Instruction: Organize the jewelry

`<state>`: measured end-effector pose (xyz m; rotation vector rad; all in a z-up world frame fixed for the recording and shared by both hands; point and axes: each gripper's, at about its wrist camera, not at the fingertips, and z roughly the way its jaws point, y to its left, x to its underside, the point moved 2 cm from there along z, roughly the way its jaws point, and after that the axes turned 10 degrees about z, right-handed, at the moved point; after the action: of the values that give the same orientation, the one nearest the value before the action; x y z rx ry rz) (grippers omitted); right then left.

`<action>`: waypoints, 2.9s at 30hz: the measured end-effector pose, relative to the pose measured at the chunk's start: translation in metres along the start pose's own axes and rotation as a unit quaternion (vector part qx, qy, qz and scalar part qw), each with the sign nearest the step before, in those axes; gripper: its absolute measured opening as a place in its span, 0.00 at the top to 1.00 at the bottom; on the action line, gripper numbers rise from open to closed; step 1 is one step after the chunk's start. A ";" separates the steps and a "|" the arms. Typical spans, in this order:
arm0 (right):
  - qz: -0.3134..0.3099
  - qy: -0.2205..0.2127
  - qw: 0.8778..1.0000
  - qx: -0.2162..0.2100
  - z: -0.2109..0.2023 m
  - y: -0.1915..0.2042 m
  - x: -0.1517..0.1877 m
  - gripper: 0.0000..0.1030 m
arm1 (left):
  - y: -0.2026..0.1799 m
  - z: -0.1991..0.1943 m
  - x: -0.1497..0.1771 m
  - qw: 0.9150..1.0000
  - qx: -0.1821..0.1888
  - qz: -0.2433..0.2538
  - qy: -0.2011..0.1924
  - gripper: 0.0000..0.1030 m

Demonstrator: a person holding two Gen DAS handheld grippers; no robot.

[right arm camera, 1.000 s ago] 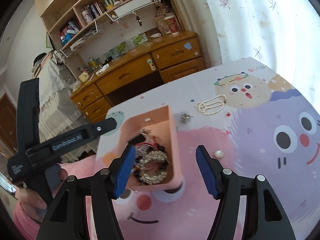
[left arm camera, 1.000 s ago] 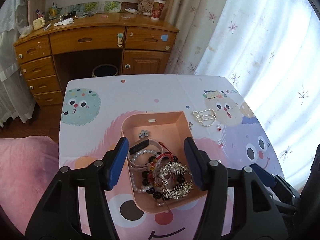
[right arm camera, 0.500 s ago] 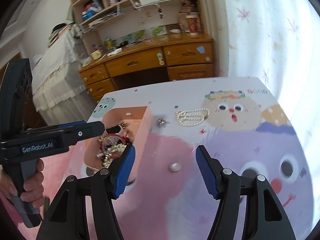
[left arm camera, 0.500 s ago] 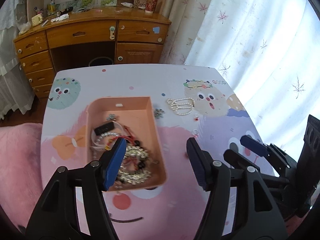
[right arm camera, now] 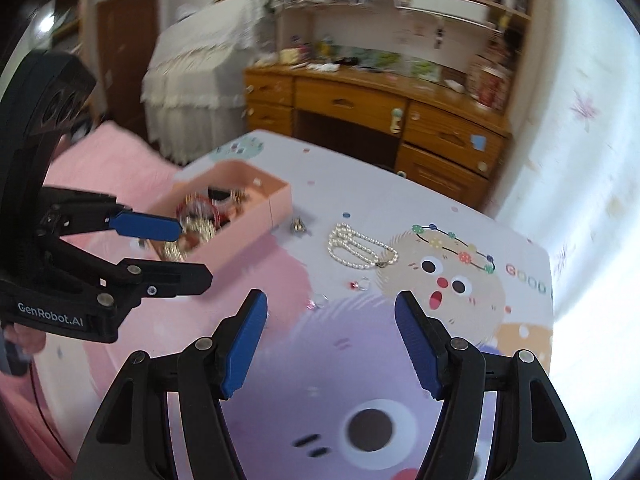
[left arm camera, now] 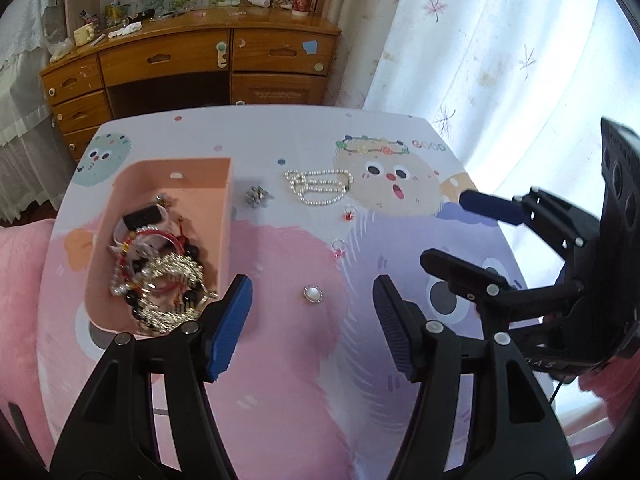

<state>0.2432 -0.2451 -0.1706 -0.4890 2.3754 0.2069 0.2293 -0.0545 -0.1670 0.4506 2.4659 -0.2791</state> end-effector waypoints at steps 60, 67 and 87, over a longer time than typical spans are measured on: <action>-0.068 0.080 0.991 -0.081 0.134 0.020 0.019 0.92 | -0.015 0.062 0.033 0.994 -0.102 0.021 0.032 0.84; -0.041 0.073 0.993 -0.080 0.116 0.027 0.016 0.92 | -0.012 0.034 0.035 0.994 -0.109 0.018 0.022 0.84; 0.162 0.075 0.979 -0.099 0.071 0.093 0.004 0.92 | 0.059 -0.025 0.054 0.996 -0.078 0.016 0.036 0.84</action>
<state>0.2458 -0.1411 -0.2250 -0.2094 2.5883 0.5768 0.1978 0.0207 -0.1846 0.4390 2.5260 -0.0576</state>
